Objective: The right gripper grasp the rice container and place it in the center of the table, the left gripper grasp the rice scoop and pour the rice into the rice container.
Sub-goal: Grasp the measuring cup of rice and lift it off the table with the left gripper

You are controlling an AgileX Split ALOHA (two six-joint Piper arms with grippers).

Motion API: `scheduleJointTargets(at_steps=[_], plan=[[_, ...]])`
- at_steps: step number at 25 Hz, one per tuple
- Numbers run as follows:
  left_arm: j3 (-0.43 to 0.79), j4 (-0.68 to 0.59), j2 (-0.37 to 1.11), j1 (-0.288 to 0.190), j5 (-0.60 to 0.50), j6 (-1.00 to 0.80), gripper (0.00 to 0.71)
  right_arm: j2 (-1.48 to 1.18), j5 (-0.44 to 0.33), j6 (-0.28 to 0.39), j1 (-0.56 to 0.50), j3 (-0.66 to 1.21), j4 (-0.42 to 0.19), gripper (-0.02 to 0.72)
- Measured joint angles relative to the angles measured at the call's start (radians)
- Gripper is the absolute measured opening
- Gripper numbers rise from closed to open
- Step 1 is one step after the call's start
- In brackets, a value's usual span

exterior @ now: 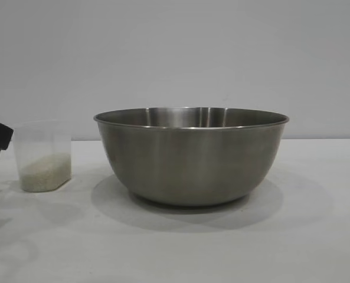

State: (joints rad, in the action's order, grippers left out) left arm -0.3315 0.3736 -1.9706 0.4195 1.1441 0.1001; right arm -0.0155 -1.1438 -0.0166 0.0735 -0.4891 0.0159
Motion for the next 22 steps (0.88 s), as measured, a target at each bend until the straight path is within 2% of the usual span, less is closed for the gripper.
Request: scheduleJointTargets(at_steps=[22], plan=[[-0.099, 0.029, -0.065, 0.000, 0.000, 0.045, 0.225, 0.000, 0.000, 0.000, 0.000, 0.000, 0.000, 0.537]])
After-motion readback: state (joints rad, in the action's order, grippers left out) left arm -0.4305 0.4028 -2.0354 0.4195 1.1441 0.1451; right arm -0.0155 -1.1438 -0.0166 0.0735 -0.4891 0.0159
